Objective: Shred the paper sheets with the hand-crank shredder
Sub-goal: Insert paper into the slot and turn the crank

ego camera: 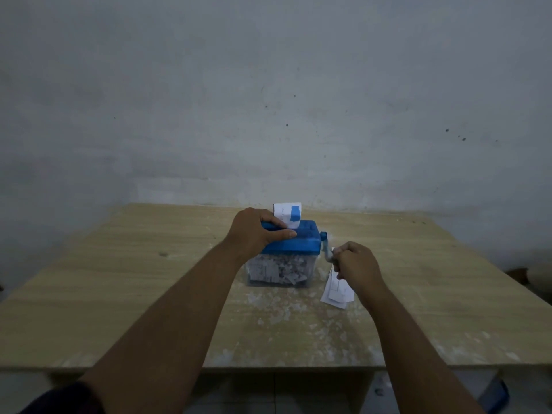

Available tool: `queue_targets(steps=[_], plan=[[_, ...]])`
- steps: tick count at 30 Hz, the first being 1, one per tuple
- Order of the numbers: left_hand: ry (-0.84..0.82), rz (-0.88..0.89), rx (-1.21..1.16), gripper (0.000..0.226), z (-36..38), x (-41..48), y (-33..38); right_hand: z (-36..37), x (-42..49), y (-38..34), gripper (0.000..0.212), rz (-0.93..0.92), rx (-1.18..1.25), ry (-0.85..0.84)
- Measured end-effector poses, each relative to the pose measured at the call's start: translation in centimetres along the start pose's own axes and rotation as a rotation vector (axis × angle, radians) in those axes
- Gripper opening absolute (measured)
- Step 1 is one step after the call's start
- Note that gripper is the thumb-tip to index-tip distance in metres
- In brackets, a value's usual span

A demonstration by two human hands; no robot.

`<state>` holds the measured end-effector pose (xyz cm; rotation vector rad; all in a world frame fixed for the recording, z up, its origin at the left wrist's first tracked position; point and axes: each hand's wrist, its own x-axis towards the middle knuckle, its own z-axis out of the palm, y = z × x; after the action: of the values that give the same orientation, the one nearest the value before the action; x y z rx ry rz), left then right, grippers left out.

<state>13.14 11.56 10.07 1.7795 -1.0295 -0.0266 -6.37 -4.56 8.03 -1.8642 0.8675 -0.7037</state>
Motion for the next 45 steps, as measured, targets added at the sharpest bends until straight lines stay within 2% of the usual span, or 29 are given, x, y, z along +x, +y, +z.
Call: queue_targets(steps=[4,7,13,20,22,24,25,31,35,37,40,45], plan=[[-0.017,0.016,0.009,0.021,-0.1,0.0,0.0,-0.5,-0.5,-1.0,0.01,0.036,0.099,-0.014],[-0.03,0.027,0.008,0.023,-0.1,0.1,0.0,-1.2,-0.1,-2.8,0.014,0.017,0.267,0.004],[-0.061,0.033,0.048,0.02,-0.4,0.4,0.2,-1.8,2.9,-5.7,0.03,-0.063,0.206,-0.06],[-0.022,0.106,0.014,0.019,-0.1,0.2,-0.6,0.9,8.3,-5.7,0.044,0.036,0.222,-0.093],[-0.018,0.115,0.011,0.02,-0.1,0.1,-0.6,1.9,9.2,-4.2,0.04,0.044,0.103,-0.1],[-0.019,0.114,0.008,0.023,0.0,0.2,-0.7,2.6,9.6,-1.9,0.024,0.084,-0.092,-0.177],[-0.017,0.107,0.008,0.024,0.0,0.2,-0.8,3.1,9.4,-0.6,0.022,0.138,-0.115,-0.219],[-0.022,0.077,0.002,0.025,0.1,0.2,-0.6,3.7,4.4,2.5,0.023,0.266,-0.024,-0.158],[-0.025,0.074,0.004,0.023,0.1,0.1,-0.4,2.1,0.8,1.3,0.016,0.14,-0.04,-0.086],[-0.033,0.073,0.001,0.023,0.0,0.0,-0.2,0.9,0.2,-0.7,0.013,0.107,0.077,-0.021],[-0.045,0.067,0.02,0.024,-0.1,0.0,0.0,-0.3,0.4,-4.1,0.026,0.037,0.158,0.055],[-0.031,0.062,0.031,0.025,-0.1,0.1,-0.2,-0.3,2.3,-7.5,0.038,-0.091,0.14,-0.013]])
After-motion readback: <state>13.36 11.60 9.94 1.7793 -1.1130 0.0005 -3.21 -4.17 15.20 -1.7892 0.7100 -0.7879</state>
